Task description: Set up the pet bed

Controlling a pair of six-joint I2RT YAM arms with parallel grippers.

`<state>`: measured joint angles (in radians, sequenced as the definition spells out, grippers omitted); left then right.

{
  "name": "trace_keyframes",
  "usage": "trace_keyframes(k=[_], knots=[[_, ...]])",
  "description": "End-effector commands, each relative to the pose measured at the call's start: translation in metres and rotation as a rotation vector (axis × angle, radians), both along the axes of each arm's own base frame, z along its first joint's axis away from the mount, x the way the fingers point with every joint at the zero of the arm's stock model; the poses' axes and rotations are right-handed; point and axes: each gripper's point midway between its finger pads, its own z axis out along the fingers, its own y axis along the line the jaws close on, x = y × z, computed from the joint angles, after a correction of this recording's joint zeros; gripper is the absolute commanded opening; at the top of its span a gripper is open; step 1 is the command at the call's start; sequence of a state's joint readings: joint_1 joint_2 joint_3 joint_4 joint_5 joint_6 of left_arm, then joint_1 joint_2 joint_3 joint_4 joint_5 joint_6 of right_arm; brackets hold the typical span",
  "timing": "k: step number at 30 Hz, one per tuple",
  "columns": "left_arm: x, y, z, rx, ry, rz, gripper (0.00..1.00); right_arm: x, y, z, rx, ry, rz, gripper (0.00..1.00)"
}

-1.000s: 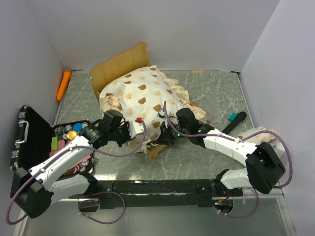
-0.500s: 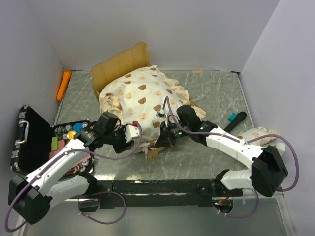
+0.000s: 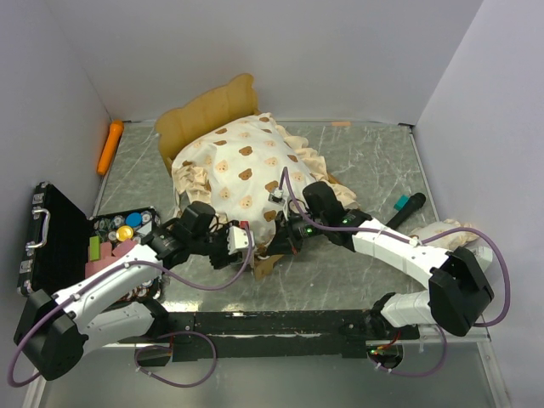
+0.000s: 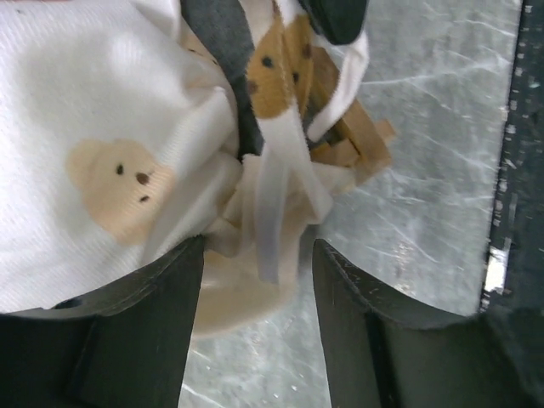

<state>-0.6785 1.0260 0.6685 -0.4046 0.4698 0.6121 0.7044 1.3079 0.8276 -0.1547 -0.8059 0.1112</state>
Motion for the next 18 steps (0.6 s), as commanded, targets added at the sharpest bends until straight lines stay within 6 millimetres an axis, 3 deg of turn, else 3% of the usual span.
trace_keyframes(k=[1, 8, 10, 14, 18], knots=[[0.017, -0.009, 0.004, -0.029, -0.118, -0.020, 0.57, 0.001, 0.005, 0.004, 0.034, -0.034, 0.019, 0.00], [0.014, -0.012, -0.002, -0.034, -0.080, -0.031, 0.29, 0.001, 0.005, 0.003, 0.032, -0.031, 0.025, 0.00], [0.011, -0.012, -0.002, -0.030, -0.074, -0.047, 0.29, 0.001, 0.005, 0.003, 0.034, -0.038, 0.026, 0.00], [0.005, -0.011, -0.007, -0.012, -0.047, -0.075, 0.38, 0.000, 0.004, 0.003, 0.039, -0.040, 0.023, 0.00], [0.004, -0.011, -0.017, 0.007, -0.023, -0.078, 0.30, -0.001, 0.005, 0.002, 0.039, -0.035, 0.025, 0.00]])
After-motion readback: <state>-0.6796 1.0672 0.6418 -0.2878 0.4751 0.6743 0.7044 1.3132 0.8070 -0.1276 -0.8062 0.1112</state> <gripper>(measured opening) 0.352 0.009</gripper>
